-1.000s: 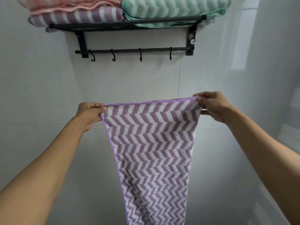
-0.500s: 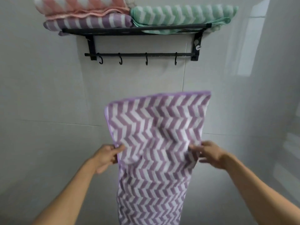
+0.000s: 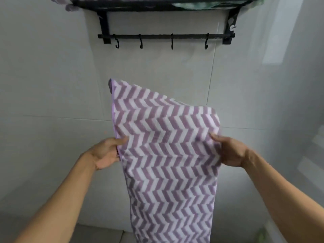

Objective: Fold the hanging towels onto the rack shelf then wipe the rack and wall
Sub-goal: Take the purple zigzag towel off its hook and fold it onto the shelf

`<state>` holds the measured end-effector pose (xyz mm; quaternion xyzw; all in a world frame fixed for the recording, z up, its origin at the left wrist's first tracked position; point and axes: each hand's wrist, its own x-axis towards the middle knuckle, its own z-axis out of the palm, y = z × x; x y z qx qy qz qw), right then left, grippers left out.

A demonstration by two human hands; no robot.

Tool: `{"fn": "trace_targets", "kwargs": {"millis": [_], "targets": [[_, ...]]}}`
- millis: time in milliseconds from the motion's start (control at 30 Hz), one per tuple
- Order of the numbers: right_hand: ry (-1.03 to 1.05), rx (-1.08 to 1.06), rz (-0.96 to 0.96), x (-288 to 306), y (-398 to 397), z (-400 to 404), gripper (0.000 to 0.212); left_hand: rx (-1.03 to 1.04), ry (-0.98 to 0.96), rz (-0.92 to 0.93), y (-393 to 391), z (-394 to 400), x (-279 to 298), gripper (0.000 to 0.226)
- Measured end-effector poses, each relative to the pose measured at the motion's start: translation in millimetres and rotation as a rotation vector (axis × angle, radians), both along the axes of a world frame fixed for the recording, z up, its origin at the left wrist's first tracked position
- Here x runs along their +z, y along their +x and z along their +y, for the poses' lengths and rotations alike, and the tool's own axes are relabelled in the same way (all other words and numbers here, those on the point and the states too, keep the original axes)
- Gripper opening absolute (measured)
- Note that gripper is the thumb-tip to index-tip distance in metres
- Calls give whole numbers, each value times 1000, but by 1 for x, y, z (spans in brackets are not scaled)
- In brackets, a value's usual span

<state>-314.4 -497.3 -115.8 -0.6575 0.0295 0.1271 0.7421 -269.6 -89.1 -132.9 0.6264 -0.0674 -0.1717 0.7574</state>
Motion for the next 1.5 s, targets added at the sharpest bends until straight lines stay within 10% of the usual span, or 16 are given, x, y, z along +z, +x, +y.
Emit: {"fn": "trace_targets", "kwargs": {"millis": [133,267,400,467,633,833,967,1100,1233,1400,1500], "targets": [[-165,23,49,-39,-7,9,53,135,217,67,-13,17,-49,104],[53,-122,-77,-5,16,10,54,399,12,-45,20,10,3,33],[-25,30,-80,1,13,6,83,82,-171,-49,7,4,18,78],[-185,64,-40,-19,7,3,55,-7,19,31,-17,6,-18,93],[115,-60,-91,-29,21,5,28,411,8,9,0,7,-9,8],[-104,169,-98,-34,14,16,81,243,2,9,7,22,-2,39],[152,-49,-172,-21,26,17,26,354,-155,-83,20,35,16,13],[7,153,-131,-17,19,16,49,106,92,-100,8,27,-7,76],[-71,-26,-115,-19,17,19,30,434,75,-13,11,21,-39,35],[112,5,-115,4,14,11,44,5,-51,-124,4,14,-11,78],[-43,-23,-109,-7,13,5,40,199,112,0,-12,-4,-32,73]]}}
